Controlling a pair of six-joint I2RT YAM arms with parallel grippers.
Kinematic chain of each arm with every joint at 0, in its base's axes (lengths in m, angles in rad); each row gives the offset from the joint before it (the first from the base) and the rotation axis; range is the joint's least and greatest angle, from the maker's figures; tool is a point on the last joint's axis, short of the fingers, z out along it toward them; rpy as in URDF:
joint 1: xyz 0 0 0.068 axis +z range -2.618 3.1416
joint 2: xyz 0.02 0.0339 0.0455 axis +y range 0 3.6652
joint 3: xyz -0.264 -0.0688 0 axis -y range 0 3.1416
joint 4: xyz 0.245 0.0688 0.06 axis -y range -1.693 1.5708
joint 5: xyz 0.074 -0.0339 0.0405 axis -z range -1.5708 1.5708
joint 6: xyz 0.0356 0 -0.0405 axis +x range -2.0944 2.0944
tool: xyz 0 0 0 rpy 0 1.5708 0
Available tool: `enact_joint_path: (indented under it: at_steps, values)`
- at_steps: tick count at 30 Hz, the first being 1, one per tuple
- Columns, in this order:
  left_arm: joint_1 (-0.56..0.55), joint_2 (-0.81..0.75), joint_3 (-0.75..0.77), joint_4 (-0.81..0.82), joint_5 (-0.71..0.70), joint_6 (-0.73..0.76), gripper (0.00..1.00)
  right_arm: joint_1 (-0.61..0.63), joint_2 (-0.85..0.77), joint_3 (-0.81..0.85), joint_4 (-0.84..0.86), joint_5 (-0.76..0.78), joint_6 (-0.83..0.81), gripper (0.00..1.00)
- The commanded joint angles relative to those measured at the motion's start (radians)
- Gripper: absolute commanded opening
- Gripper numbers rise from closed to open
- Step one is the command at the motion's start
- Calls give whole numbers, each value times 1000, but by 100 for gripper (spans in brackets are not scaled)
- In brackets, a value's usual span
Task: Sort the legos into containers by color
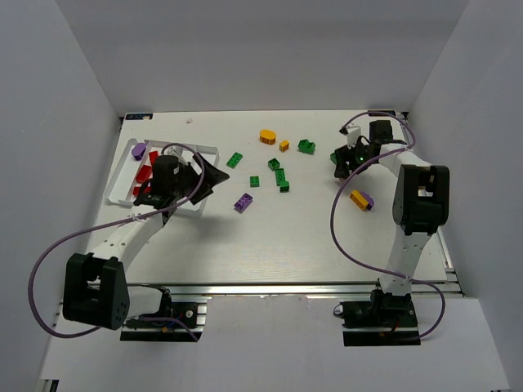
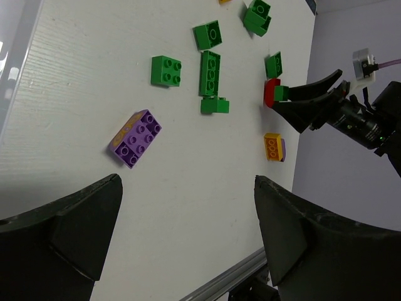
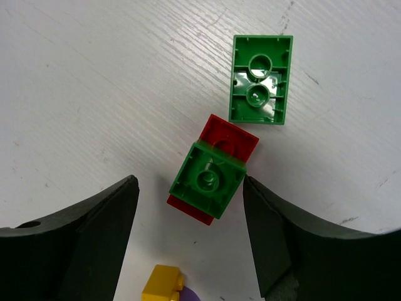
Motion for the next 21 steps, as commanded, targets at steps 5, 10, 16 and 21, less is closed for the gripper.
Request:
enact_joint_path:
  at_steps: [5, 10, 16, 21]
  values:
    - [-31, 36, 72, 20, -23, 0, 95, 26, -2, 37, 40, 43, 120, 65]
    - [-36, 41, 73, 21, -25, 0, 95, 28, -24, 1, 84, 51, 128, 60]
    - [-53, 41, 63, 37, -26, -11, 95, 28, -7, 8, 117, 86, 146, 51]
    - [-59, 39, 60, 40, -31, -12, 95, 28, 2, 15, 117, 96, 144, 46]
